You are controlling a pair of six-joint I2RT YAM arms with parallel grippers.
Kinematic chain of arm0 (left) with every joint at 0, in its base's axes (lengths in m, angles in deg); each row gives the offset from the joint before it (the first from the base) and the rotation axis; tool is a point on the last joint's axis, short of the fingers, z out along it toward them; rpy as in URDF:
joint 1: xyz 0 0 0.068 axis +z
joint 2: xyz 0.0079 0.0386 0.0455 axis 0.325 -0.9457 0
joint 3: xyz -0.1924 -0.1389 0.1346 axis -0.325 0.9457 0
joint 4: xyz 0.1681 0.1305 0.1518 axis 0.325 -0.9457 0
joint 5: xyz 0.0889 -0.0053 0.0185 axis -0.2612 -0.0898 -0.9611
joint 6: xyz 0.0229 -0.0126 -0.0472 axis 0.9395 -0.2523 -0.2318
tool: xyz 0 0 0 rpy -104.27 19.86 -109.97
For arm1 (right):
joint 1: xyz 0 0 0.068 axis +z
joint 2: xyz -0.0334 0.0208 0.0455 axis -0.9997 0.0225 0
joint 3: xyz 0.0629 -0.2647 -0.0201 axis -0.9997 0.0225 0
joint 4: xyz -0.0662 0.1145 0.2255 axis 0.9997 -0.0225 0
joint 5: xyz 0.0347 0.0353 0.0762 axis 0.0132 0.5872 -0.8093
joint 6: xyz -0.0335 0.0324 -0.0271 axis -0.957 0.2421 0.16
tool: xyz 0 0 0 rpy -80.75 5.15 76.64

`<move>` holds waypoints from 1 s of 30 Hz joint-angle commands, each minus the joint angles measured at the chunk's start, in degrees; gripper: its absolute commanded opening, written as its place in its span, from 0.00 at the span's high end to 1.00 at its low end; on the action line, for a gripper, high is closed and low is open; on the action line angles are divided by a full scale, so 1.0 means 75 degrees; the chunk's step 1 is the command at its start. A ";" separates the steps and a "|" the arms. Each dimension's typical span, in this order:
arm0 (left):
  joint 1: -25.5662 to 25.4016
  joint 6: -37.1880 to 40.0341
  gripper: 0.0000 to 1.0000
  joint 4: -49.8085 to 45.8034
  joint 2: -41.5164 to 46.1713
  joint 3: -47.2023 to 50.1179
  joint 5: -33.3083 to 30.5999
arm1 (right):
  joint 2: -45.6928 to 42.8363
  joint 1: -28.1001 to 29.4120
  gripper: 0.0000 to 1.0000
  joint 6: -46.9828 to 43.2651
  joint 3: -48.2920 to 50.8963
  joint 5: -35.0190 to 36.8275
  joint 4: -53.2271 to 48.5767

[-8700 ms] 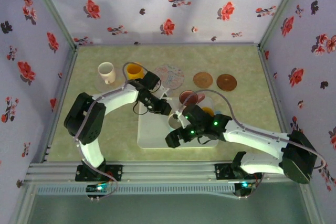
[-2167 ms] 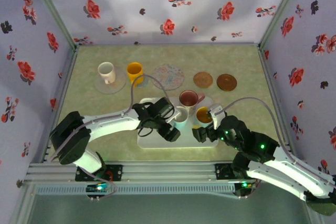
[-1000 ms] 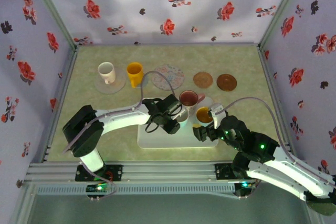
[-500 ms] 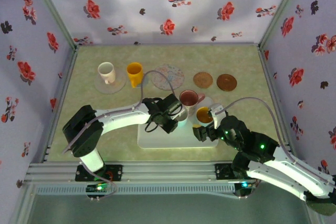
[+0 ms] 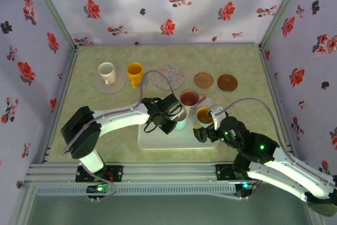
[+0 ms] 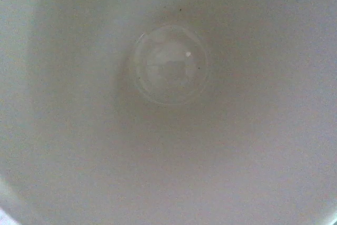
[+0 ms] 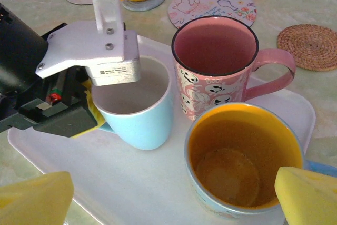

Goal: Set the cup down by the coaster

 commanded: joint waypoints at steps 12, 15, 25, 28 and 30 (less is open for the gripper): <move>0.0289 0.0059 1.00 -0.0326 0.1558 0.0261 -0.0394 | 0.0506 0.0026 0.01 -0.0180 -0.0190 -0.0158 0.0698; 0.0531 0.0117 1.00 -0.0470 0.1752 0.0186 -0.0393 | 0.0651 0.0028 0.01 -0.0227 -0.0365 -0.0185 0.0762; 0.1587 0.0447 1.00 -0.0615 0.2030 -0.0455 -0.0118 | 0.0844 0.0016 0.01 -0.0661 -0.0770 0.0454 0.1656; 0.1903 0.0546 1.00 -0.0586 0.2012 -0.0763 -0.0083 | 0.0982 -0.0081 0.01 -0.0853 -0.0928 0.0576 0.1871; 0.2077 0.0641 1.00 -0.0647 0.1925 -0.1024 -0.0064 | 0.1136 -0.0252 0.01 -0.0883 -0.1113 0.0495 0.1856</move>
